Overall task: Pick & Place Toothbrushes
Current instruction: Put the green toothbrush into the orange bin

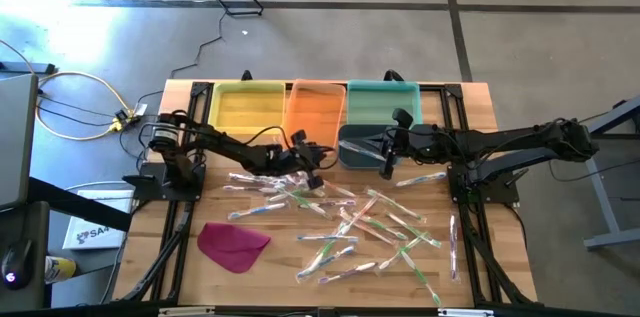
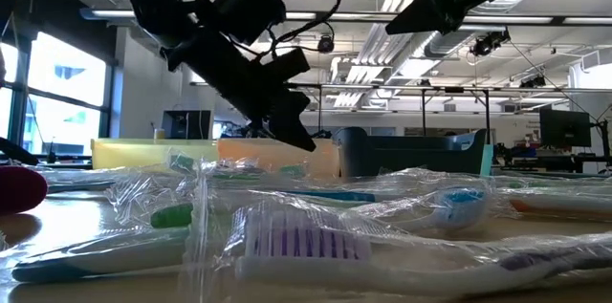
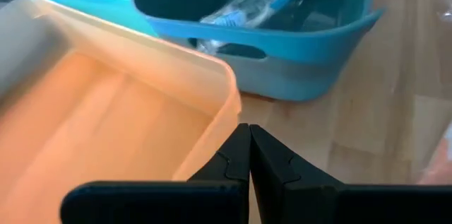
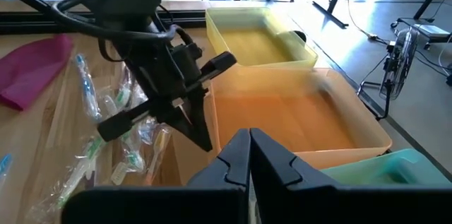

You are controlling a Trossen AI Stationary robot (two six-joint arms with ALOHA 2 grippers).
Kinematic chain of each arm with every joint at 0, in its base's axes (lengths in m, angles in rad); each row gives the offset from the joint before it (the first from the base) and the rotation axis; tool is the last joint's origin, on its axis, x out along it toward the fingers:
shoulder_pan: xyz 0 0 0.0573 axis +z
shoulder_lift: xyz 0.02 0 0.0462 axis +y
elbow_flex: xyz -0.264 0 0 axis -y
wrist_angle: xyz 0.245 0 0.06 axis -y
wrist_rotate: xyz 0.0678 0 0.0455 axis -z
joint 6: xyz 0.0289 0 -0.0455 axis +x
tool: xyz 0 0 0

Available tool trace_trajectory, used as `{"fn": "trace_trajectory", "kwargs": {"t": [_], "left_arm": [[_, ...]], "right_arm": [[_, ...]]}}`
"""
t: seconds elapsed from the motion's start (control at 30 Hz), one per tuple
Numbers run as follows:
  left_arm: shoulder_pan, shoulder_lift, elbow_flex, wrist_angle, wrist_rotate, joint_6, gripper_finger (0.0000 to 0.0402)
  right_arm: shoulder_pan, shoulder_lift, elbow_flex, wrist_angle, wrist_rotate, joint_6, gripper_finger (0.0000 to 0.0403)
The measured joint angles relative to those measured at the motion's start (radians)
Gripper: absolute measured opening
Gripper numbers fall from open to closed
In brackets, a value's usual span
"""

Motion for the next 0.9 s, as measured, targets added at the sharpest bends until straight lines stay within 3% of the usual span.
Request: {"fn": "trace_trajectory", "kwargs": {"t": [0.6, 0.9], "left_arm": [[0.066, 0.087, 0.018, 0.137, 0.062, 0.015, 0.0000], [0.057, 0.077, 0.024, 0.099, 0.082, 0.015, 0.0000]], "right_arm": [[0.000, 0.000, 0.000, 0.007, 0.017, 0.000, 0.0003], [0.000, 0.000, 0.000, 0.002, 0.022, 0.000, 0.0003]]}}
